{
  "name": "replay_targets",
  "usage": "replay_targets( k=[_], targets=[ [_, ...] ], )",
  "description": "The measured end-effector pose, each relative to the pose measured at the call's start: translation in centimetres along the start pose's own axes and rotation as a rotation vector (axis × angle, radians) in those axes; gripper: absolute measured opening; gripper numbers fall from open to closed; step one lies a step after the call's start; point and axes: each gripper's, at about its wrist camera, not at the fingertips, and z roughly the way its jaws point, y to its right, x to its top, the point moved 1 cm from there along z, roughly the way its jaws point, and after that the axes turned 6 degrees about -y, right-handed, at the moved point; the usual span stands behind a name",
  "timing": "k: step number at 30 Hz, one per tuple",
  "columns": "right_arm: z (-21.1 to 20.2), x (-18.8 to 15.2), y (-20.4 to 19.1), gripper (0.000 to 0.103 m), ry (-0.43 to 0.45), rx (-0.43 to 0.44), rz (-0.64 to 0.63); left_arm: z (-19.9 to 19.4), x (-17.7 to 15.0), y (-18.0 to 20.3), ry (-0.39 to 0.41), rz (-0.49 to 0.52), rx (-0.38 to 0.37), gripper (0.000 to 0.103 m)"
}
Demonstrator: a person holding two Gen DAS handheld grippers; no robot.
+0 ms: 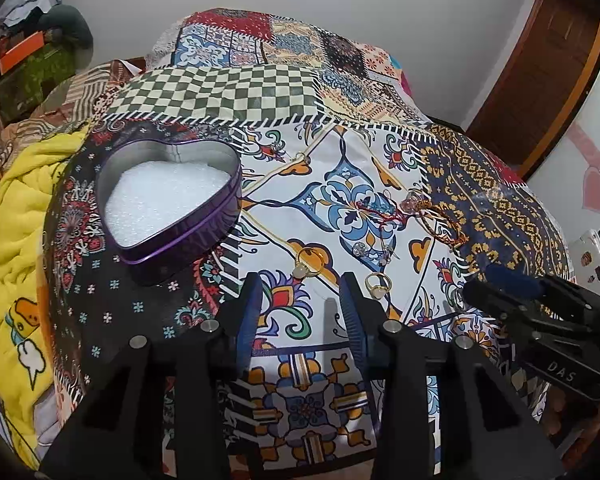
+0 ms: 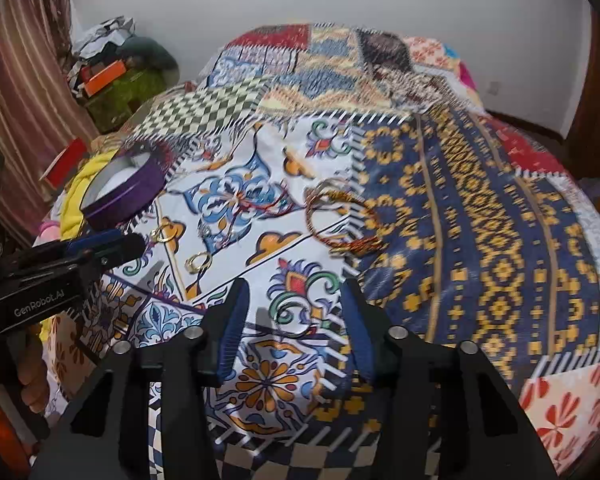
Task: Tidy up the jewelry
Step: 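Lower the left tool onto a gold ring and close on it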
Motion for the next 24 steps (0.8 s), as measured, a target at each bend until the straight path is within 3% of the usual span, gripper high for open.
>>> replay_targets(
  k=[3, 9, 16, 24],
  targets=[
    [0.6, -0.2, -0.1, 0.042, -0.028, 0.009, -0.003, 0.5, 0.1, -0.1, -0.014, 0.004, -0.012, 0.03],
    [1.8, -0.9, 0.2, 0.039, -0.083, 0.017, -0.006, 1.4, 0.3, 0.1, -0.019, 0.016, -0.005, 0.029],
    [2.0, -1.1, 0.5, 0.036, -0.084, 0.028, 0.002, 2.0, 0.6, 0.1, -0.016, 0.021, 0.008, 0.029],
    [2.0, -1.2, 0.7, 0.02, -0.08, 0.031, 0.003, 2.3, 0.6, 0.1, -0.007, 0.033, -0.001, 0.028]
  ],
)
